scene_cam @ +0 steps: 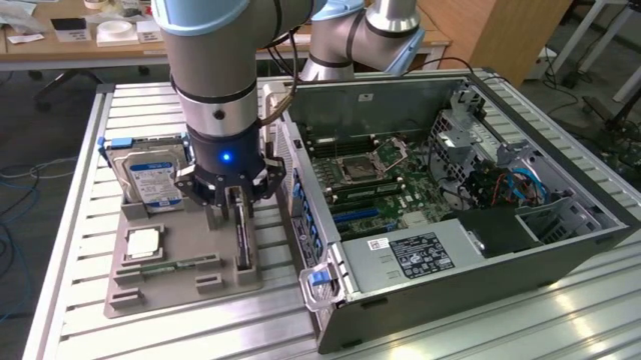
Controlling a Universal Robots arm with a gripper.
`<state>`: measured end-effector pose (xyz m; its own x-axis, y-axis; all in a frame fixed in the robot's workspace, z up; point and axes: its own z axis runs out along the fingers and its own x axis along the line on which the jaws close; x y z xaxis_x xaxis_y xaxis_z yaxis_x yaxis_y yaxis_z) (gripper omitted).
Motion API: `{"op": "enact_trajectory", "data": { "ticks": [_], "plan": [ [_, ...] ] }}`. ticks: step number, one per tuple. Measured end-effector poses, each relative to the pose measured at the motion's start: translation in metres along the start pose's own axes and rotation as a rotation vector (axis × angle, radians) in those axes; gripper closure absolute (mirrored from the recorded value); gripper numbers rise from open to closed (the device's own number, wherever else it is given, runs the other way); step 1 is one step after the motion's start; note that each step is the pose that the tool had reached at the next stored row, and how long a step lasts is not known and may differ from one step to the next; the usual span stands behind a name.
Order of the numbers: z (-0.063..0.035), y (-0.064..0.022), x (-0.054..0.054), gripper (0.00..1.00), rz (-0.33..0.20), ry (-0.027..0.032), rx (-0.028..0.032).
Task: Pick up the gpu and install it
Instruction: 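Pick up the gpu and move the gpu toward the slot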
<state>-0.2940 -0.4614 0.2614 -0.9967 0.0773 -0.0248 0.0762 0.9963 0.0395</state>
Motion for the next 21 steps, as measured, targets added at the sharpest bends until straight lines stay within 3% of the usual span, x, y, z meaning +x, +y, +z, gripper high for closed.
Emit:
{"op": "enact_trajectory", "data": {
  "ticks": [21],
  "plan": [
    [0.0251,0.0002,0.0,0.58,0.0,0.0,0.0002]
  ]
}}
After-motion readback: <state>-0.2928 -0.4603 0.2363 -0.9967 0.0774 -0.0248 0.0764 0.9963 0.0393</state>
